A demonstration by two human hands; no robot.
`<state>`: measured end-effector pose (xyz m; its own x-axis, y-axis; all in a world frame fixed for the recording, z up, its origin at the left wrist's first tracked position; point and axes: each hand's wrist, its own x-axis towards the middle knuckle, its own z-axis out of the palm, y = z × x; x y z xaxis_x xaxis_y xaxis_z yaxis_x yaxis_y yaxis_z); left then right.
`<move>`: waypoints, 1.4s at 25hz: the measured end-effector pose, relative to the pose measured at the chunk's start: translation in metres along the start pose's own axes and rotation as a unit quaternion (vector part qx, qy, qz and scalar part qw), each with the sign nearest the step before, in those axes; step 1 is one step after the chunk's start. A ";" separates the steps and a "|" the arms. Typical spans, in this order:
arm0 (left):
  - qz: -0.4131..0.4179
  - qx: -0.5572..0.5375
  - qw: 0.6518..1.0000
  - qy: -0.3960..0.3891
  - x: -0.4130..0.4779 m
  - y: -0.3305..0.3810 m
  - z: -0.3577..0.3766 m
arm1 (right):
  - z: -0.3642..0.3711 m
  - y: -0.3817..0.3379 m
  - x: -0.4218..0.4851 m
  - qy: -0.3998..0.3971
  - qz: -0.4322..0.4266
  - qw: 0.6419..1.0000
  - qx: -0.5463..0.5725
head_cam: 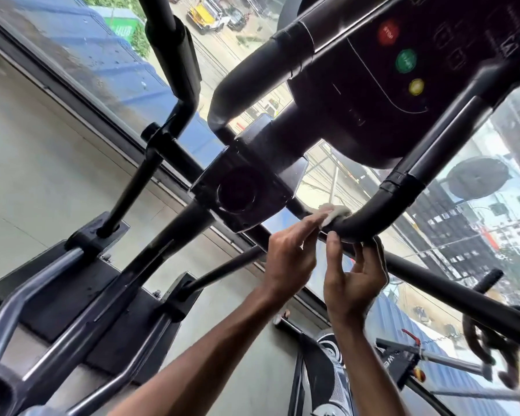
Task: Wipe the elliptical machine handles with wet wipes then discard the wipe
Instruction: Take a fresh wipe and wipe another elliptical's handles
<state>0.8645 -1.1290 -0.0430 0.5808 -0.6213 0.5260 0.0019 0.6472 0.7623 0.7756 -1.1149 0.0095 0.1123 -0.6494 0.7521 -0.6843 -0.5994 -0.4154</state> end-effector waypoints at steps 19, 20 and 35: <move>-0.155 0.087 0.983 -0.055 0.002 -0.076 0.022 | -0.012 -0.010 0.003 -0.013 -0.009 0.998 -0.060; -0.176 0.097 0.978 -0.060 0.003 -0.079 0.021 | -0.012 -0.011 0.003 -0.014 -0.007 0.998 -0.057; -0.080 0.034 0.996 -0.035 0.009 -0.028 -0.005 | -0.009 -0.008 0.003 -0.011 0.012 0.999 -0.045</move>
<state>0.8736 -1.1503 -0.0611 0.5188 -0.7452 0.4189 0.0335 0.5074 0.8611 0.7751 -1.1074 0.0199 0.1106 -0.6739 0.7305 -0.7492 -0.5395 -0.3843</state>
